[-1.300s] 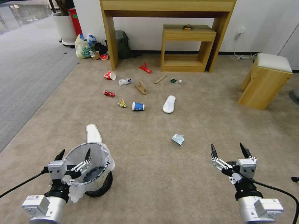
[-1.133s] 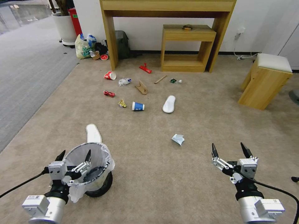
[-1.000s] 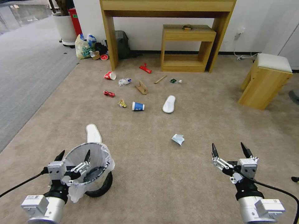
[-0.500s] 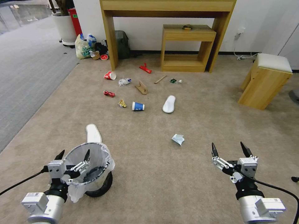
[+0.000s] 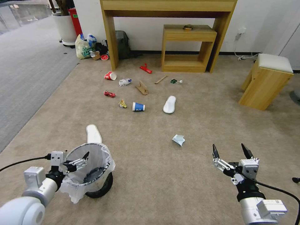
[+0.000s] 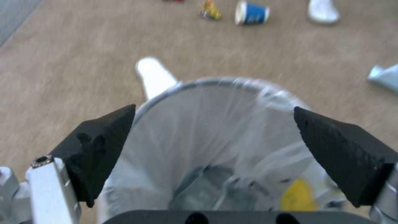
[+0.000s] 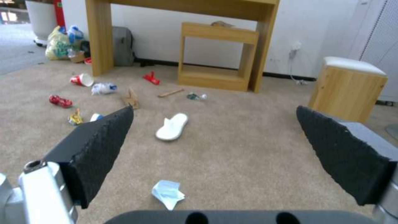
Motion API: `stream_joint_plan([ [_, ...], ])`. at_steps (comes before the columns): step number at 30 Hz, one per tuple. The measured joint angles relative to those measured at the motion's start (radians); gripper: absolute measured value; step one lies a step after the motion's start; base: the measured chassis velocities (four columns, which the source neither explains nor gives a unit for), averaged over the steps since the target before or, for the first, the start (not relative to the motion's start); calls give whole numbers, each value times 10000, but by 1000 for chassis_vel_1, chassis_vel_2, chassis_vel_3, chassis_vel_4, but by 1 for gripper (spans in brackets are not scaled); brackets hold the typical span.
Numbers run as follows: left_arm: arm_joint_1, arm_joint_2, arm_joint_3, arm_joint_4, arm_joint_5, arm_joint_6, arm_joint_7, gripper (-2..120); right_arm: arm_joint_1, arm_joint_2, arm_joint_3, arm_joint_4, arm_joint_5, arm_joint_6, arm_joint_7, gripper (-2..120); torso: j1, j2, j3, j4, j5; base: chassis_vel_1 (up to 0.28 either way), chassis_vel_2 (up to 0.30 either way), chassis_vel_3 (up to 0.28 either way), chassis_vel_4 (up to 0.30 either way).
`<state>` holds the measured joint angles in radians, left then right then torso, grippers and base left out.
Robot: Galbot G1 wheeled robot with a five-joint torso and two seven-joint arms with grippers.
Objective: Pick up the trash bin and place the garbage on the floor into it.
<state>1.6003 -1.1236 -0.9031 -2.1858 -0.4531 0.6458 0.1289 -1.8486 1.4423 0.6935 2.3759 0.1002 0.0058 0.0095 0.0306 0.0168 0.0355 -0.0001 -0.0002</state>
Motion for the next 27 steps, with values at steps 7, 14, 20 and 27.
stream_joint_plan([
  [7, -756, 780, -83, 982, -325, 875, -6, 100, -25, -5, -25, -129, 19, 20, 0, 100, 0, 0, 0, 0, -1, 0, 0, 0, 0],
  [14, -1302, 1564, 150, 1840, -579, 986, 45, 100, -18, -12, -59, -277, 99, 42, 8, 100, 0, 0, 0, 0, 1, 0, 0, 0, 0],
  [20, -1453, 2123, 265, 2687, -587, 972, 591, 100, -23, -50, -60, -376, 244, 43, 41, 100, 1, 0, 0, 0, 1, 0, 0, 0, 0],
  [27, -1395, 2309, 243, 3340, -321, 944, 1416, 100, 25, -13, -127, -507, 296, 41, 76, 100, 0, 0, 0, 0, 1, 0, 0, 0, 0],
])
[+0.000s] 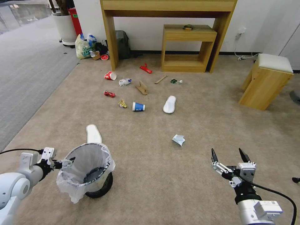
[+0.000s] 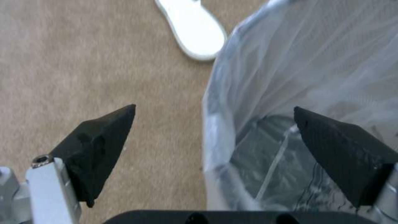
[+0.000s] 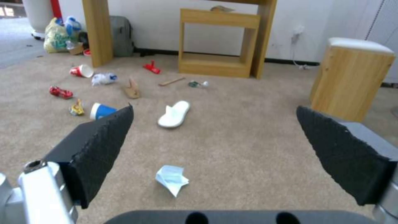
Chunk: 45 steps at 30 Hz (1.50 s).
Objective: Pick up the trash bin and place the garbage on the floor into it.
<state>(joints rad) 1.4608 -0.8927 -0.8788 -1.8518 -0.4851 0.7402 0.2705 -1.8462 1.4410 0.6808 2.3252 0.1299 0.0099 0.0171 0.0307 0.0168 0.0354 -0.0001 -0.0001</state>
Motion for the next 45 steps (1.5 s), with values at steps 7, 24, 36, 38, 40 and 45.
stream_joint_plan([
  [7, -188, -43, 179, 559, 171, -23, 530, 100, 23, 77, -80, -62, 19, -12, 93, 100, 0, 0, 0, 0, -1, 0, 0, 0, 0],
  [24, -483, -260, 410, 1057, 431, -40, 799, 100, 4, 177, -99, -119, 48, 153, 161, 100, 0, 0, 0, -1, 0, 0, 0, 0, 0],
  [36, -602, -340, 527, 1293, 493, -52, 950, 72, 13, 182, -116, -120, 13, 185, 182, 100, -1, 0, 0, 0, 2, 0, 0, 0, 0],
  [38, -605, -355, 536, 1293, 495, -53, 951, 66, 15, 184, -117, -120, 10, 186, 183, 100, -1, 0, 0, -1, 2, 0, 0, 0, 0],
  [40, -604, -374, 550, 1293, 504, -55, 959, 57, 14, 184, -118, -125, 2, 202, 186, 100, -1, 1, 0, 0, 2, 0, 0, 0, 0],
  [45, -598, -391, 555, 1297, 540, -58, 1027, 42, 14, 184, -118, -135, -4, 227, 190, 100, 0, 1, -1, -1, 3, 0, 0, 0, 0],
])
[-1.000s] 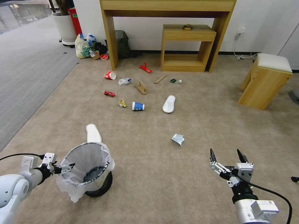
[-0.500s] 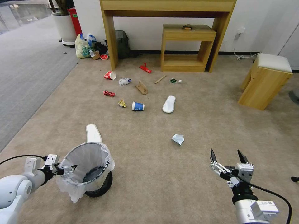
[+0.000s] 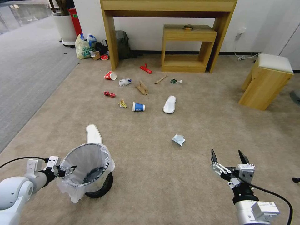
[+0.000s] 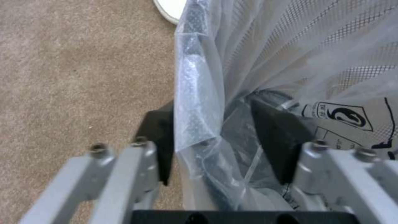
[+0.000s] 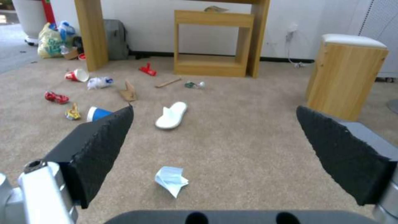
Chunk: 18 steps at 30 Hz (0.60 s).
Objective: Pick up the trash bin and place the garbage on the floor into it.
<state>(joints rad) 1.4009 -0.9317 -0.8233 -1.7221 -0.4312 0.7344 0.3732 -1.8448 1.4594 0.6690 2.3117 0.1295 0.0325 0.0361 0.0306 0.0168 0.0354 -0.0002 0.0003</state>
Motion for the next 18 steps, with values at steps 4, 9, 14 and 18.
stream_joint_plan([
  [4, 3, -7, 8, -6, 15, -2, 43, 27, 7, -1, 0, -3, -1, 8, 3, 100, 0, 0, 0, 0, 0, 0, 0, 0, 0],
  [9, 5, -40, 17, -22, 17, -6, 36, 9, 20, 2, 0, -3, -2, 20, 15, 100, 0, 0, 0, 0, -1, 0, 0, 0, 0],
  [14, 43, -76, 23, -70, 0, -33, 77, 2, 18, 23, 12, -4, -2, 56, 35, 100, 0, 0, 0, -2, -2, 0, 0, 0, 0],
  [18, 87, -119, -1, -141, -4, -32, 71, 2, 10, 20, 34, -4, 4, 70, 42, 100, 0, 0, 0, -1, -2, 0, 0, 0, 0],
])
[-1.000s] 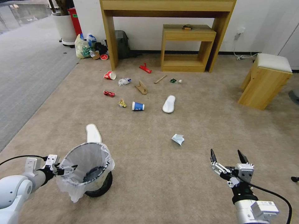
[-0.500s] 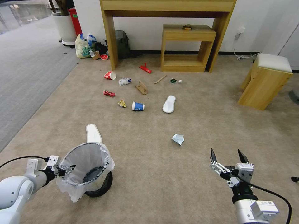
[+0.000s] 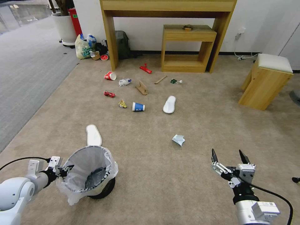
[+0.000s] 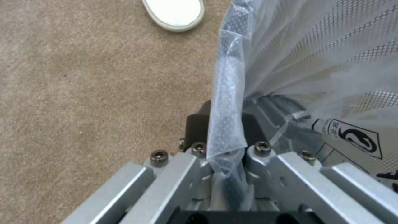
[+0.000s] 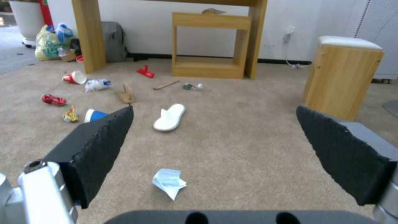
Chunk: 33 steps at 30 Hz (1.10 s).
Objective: Pick up the trash bin and place the garbage on the floor into it.
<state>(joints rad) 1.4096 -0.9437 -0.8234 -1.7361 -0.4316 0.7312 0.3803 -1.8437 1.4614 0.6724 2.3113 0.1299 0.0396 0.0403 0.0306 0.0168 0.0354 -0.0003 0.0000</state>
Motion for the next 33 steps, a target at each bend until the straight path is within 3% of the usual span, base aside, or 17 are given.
stream_joint_plan([
  [14, 375, -422, -292, -749, -551, 68, -976, 1, 23, -7, 40, 58, 23, -30, 42, 100, 0, 0, 1, 1, -3, 0, 0, 0, 0],
  [17, 583, -625, -494, -1337, -1270, 70, -1951, 0, 38, -17, 46, 74, 26, -53, 54, 100, 0, -1, 1, 1, -1, 0, 0, 0, 0],
  [22, 781, -872, -610, -1861, -1877, 69, -2673, 0, 44, 24, 48, 85, 25, -59, 58, 100, 0, 0, 1, 2, 1, 0, 0, 0, 0],
  [24, 1024, -1307, -655, -2496, -2485, 66, -3508, 0, 62, 62, 49, 108, 20, -83, 65, 100, 0, -1, 1, 0, 0, 0, 0, 0, 0],
  [25, 1024, -1307, -655, -2496, -2485, 66, -3508, 0, 62, 62, 49, 108, 20, -83, 65, 100, 0, -1, 1, 0, 0, 0, 0, 0, 0],
  [28, 1242, -1836, -657, -3120, -2920, 63, -4490, 0, 111, 79, 71, 159, 22, -159, 87, 100, 0, -1, 1, 1, 0, 0, 0, 0, 0],
  [29, 1242, -1836, -657, -3120, -2920, 63, -4490, 0, 111, 79, 71, 159, 22, -159, 87, 100, 0, -1, 1, 1, 0, 0, 0, 0, 0],
  [33, 1606, -2520, -604, -4159, -3621, 56, -5921, 0, 146, 81, 100, 280, 30, -311, 80, 100, 0, 0, 1, 2, 1, 0, 0, 0, 0],
])
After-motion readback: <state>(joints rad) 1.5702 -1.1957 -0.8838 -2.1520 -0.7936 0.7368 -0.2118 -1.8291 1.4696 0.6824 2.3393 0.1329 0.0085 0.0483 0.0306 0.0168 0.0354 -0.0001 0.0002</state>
